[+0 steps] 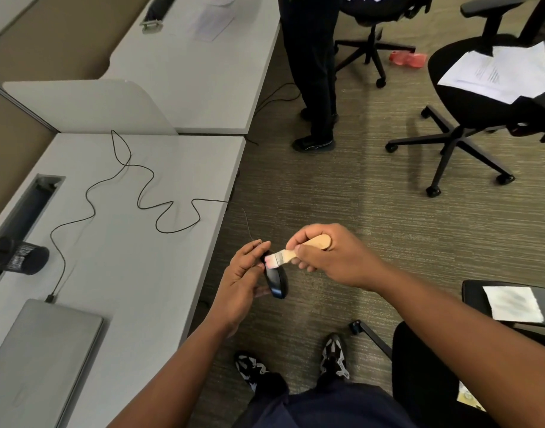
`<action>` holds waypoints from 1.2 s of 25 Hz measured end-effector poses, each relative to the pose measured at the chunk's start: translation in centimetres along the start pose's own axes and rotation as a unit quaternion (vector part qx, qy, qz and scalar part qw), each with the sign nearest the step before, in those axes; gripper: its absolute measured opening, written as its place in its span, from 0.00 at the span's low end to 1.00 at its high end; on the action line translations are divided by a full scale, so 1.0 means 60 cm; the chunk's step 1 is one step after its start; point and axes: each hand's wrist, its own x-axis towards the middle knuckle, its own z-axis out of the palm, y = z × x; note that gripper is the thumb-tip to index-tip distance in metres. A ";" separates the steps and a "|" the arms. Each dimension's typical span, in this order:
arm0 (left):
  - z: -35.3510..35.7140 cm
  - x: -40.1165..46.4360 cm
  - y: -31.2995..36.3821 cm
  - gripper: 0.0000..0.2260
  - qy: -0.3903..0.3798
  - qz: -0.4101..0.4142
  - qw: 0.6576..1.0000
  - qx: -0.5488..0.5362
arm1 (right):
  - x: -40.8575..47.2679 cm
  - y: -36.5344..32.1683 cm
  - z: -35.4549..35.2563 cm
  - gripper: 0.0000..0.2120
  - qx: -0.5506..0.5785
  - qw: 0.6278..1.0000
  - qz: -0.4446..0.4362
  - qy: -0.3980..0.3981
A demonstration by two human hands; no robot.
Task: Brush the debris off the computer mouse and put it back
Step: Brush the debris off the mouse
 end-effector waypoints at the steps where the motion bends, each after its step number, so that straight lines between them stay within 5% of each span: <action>1: -0.001 0.000 -0.001 0.20 0.004 0.002 1.000 -0.002 | 0.000 -0.001 0.000 0.08 -0.001 1.000 0.014 -0.021; 4: -0.004 0.003 -0.006 0.18 0.023 0.004 1.000 -0.010 | -0.005 -0.004 -0.003 0.09 -0.014 0.998 0.036 -0.049; 10: -0.010 0.006 -0.004 0.20 0.036 -0.002 0.998 -0.055 | -0.016 -0.002 0.003 0.06 0.030 0.995 -0.047 0.079; 18: -0.008 0.012 -0.001 0.16 0.072 -0.008 0.994 -0.084 | -0.028 -0.002 0.013 0.08 -0.064 0.998 -0.019 0.003; 23: -0.010 0.011 0.000 0.17 0.057 0.012 0.997 -0.059 | -0.023 -0.005 0.012 0.07 0.004 0.991 -0.068 0.111; 30: -0.005 0.007 -0.001 0.18 0.074 -0.004 0.995 -0.073 | -0.020 0.003 0.011 0.09 -0.046 0.998 -0.032 0.030</action>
